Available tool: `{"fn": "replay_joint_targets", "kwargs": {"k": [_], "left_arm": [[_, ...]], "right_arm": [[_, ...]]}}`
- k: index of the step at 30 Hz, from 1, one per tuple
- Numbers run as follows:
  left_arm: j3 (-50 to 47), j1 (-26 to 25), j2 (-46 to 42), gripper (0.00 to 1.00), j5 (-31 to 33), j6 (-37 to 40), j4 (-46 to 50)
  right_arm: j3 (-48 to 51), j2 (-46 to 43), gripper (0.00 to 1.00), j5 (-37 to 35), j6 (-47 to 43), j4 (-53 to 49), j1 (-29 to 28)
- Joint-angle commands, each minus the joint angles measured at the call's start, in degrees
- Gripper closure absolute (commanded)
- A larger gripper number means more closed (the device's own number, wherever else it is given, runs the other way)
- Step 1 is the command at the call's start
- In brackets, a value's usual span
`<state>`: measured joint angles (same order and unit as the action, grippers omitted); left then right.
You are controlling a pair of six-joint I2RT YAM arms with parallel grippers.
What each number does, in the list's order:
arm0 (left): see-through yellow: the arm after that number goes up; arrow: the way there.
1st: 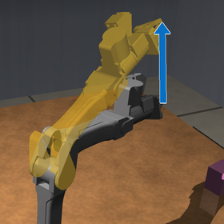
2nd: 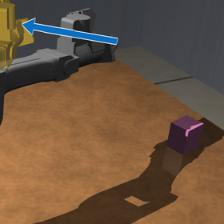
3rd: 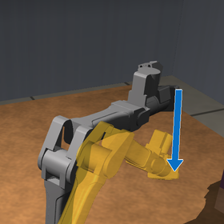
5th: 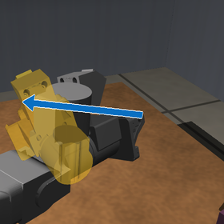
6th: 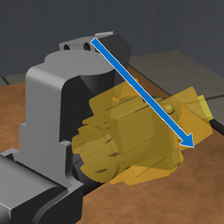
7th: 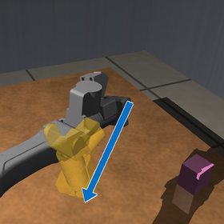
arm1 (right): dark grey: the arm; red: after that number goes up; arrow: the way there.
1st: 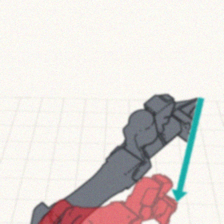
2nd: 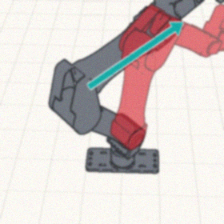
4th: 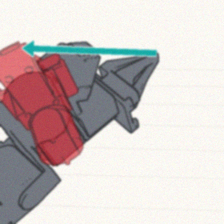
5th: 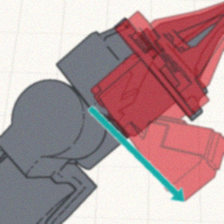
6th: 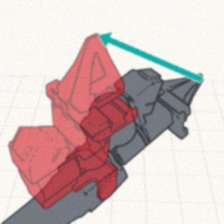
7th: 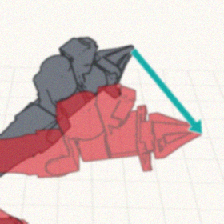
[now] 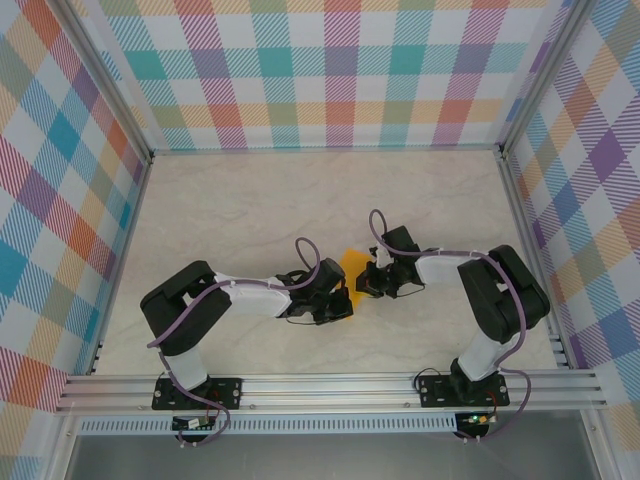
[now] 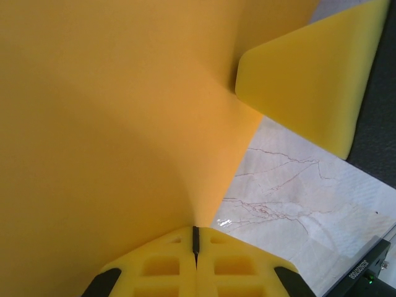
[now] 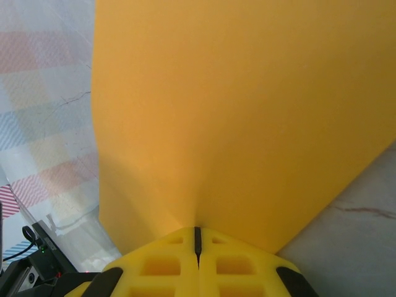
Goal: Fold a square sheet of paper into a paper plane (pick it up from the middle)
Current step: Fold the square sheet of paper in half at the center of the table.
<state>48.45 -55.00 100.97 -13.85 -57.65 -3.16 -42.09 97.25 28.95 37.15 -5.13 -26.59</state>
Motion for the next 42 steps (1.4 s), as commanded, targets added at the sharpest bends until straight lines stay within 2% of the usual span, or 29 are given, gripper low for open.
{"fn": "replay_joint_targets", "kwargs": {"k": [1,10,25,36,42], "left_arm": [[-0.67,-0.72,2.38,1.0,-1.09,0.55,5.53],[-0.58,-0.72,3.72,1.0,-1.44,0.69,9.53],[-0.51,-0.99,3.89,1.0,-2.14,0.78,9.84],[-0.4,-1.07,3.8,1.0,-1.97,0.95,9.84],[0.45,-1.07,2.89,1.0,-1.97,1.58,10.19]], "right_arm": [[-0.91,2.44,0.96,-3.29,-2.47,-0.94,0.65],[-3.27,2.83,0.95,-4.27,-4.7,-1.85,3.55],[-8.63,8.3,0.95,-4.08,-4.8,2.13,12.53],[-14.53,13.03,0.96,-5.78,-5.51,1.41,15.67],[-16.58,9.32,0.95,-5.94,-6.08,-1.03,15.86]]}}
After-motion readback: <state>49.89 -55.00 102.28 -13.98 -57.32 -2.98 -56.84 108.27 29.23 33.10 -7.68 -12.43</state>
